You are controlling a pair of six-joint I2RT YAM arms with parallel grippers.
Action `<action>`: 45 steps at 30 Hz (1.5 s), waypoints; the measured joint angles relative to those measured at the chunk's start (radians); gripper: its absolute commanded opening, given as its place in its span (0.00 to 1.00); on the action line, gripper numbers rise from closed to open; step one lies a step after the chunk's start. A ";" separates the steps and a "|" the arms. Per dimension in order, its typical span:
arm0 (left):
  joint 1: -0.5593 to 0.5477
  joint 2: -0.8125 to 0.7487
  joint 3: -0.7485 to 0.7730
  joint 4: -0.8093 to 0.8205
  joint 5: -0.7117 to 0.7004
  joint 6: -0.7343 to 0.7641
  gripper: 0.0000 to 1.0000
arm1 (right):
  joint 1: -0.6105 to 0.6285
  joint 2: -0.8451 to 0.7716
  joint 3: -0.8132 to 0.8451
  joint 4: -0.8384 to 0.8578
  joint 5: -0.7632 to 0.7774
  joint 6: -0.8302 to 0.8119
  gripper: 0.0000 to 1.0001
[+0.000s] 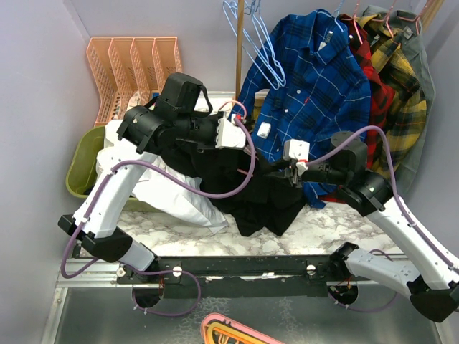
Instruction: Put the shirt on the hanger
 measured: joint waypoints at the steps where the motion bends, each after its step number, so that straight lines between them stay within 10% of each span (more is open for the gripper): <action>1: 0.000 0.000 0.000 0.000 0.002 -0.001 0.00 | 0.000 -0.001 -0.001 0.012 0.000 0.011 0.02; 23: 0.016 0.000 -0.011 -0.007 0.029 -0.045 0.00 | -0.017 0.140 0.006 0.220 -0.077 0.242 0.16; 36: 0.011 0.006 -0.015 -0.003 0.055 -0.076 0.00 | -0.020 0.158 0.003 0.292 -0.085 0.290 0.01; 45: -0.009 0.006 -0.094 0.042 -0.019 -0.099 0.29 | -0.006 -0.040 -0.230 0.389 0.077 0.410 0.01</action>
